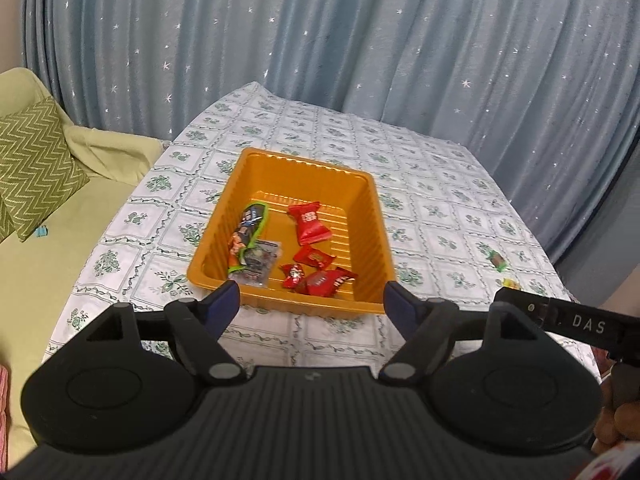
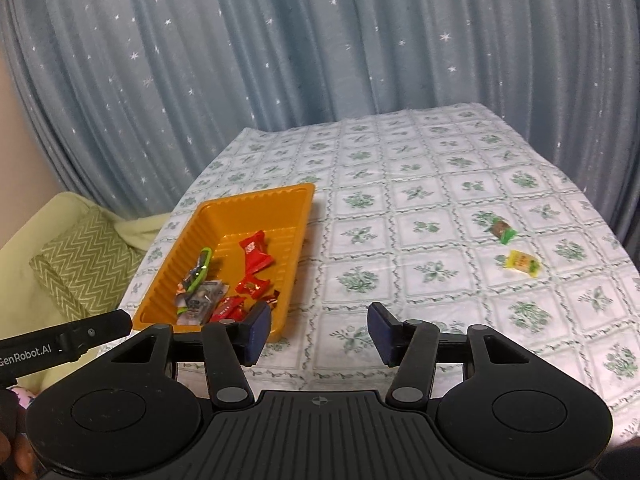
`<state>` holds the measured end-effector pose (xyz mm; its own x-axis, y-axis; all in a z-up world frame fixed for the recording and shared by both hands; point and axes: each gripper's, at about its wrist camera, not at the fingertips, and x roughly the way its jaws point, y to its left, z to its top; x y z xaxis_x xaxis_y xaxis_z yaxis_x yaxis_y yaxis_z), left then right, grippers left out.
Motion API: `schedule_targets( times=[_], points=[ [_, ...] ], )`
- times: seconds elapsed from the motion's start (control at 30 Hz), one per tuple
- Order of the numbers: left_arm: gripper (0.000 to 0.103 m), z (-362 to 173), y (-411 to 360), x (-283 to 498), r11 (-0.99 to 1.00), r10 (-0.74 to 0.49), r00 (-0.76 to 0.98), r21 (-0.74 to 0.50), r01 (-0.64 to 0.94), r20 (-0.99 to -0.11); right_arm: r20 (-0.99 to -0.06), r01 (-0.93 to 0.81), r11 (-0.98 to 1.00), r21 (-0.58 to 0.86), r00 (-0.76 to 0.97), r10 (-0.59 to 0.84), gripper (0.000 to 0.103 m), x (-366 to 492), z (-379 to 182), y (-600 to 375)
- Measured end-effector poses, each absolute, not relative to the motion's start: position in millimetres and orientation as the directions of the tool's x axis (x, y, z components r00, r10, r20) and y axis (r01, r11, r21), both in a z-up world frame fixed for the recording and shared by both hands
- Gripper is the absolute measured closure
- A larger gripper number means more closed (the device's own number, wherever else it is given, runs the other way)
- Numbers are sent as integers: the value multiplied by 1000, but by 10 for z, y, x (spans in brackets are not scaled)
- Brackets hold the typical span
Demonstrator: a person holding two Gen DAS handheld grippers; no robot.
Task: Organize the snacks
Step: 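Move both open grippers away from the tray toward the remaining snacks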
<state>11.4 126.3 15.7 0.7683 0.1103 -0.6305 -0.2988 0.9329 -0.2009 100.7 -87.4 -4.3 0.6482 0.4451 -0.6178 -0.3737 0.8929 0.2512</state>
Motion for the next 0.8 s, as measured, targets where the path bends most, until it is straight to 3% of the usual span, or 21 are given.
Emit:
schedule_targets(
  times=[0.8],
  points=[
    [22,159,743,349,957,-4,783,-229,-177,-622,-628,-216,945,246,707,325,46,988,-116,-1629]
  ],
)
